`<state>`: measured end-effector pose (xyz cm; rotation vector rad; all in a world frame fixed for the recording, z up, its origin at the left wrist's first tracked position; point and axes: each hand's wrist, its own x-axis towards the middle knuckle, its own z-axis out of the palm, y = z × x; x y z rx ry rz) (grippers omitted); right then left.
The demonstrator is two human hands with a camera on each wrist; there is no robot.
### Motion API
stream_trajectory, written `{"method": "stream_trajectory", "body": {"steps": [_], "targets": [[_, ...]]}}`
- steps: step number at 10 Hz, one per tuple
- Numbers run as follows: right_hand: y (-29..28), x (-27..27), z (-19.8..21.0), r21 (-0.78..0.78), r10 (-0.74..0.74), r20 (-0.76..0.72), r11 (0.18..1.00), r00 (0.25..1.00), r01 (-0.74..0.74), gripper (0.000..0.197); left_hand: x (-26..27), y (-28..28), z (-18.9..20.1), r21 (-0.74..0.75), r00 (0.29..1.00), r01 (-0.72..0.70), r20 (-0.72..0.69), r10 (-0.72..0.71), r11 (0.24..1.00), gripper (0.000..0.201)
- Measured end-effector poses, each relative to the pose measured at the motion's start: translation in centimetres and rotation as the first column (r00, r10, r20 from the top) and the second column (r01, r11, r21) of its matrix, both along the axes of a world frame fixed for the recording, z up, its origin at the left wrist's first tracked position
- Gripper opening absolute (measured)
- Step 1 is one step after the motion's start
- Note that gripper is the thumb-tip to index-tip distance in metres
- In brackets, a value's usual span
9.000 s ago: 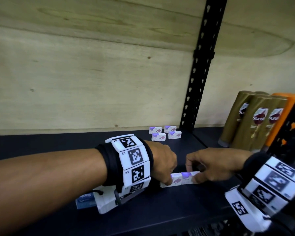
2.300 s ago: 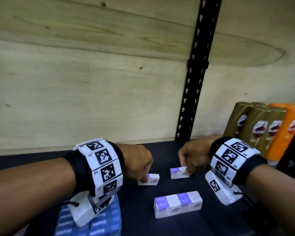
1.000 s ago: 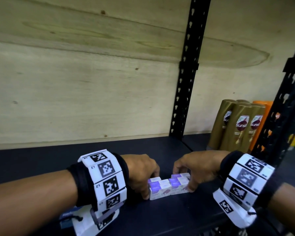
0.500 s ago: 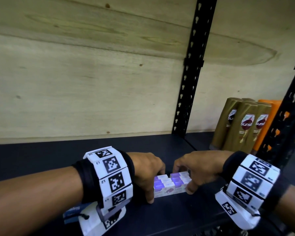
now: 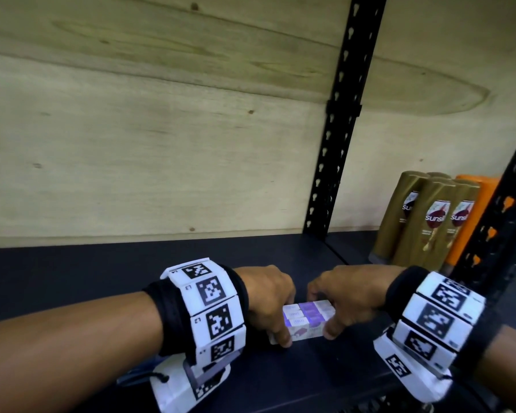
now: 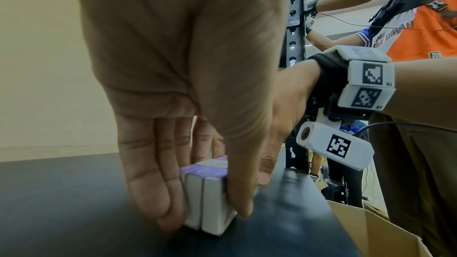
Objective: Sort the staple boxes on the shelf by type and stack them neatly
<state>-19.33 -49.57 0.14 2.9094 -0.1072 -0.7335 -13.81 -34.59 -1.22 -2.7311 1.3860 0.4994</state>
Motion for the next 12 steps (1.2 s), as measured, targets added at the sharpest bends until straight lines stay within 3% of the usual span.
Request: {"method": "stream_trajectory", "body": {"steps": [3, 7, 9, 10, 11, 12], "targets": [[0.4, 0.3, 0.2, 0.016, 0.012, 0.007, 1.000, 1.000, -0.012, 0.047, 0.4, -0.2, 0.1, 0.068, 0.998, 0.005, 0.054, -0.009, 0.998, 0.046], [0.9, 1.0, 0.1, 0.009, 0.018, -0.001, 1.000, 1.000, -0.018, 0.050, 1.1, 0.2, 0.1, 0.084, 1.000, -0.001, 0.027, -0.001, 0.996, 0.049], [0.9, 0.7, 1.4, 0.044, -0.039, -0.029, 0.998, 0.999, 0.040, 0.068, 1.3, 1.1, 1.5, 0.088, 1.000, -0.007, 0.002, 0.007, 0.996, 0.070], [0.8, 0.4, 2.8, 0.080, -0.046, 0.054, 0.996, 0.997, 0.042, 0.079, 1.8, 3.0, 3.6, 0.028, 0.998, -0.030, 0.054, 0.028, 0.999, 0.084], [1.1, -0.2, 5.8, 0.191, -0.062, 0.205, 0.981, 0.977, 0.022, 0.079, 2.6, 6.8, 6.5, -0.066, 0.977, -0.043, 0.208, 0.056, 0.997, 0.081], [1.3, -1.0, 9.0, 0.304, -0.071, 0.494, 0.948, 0.867, -0.095, 0.078, 2.4, 12.3, 9.2, -0.229, 0.937, -0.034, 0.331, 0.111, 0.973, 0.073]]}}
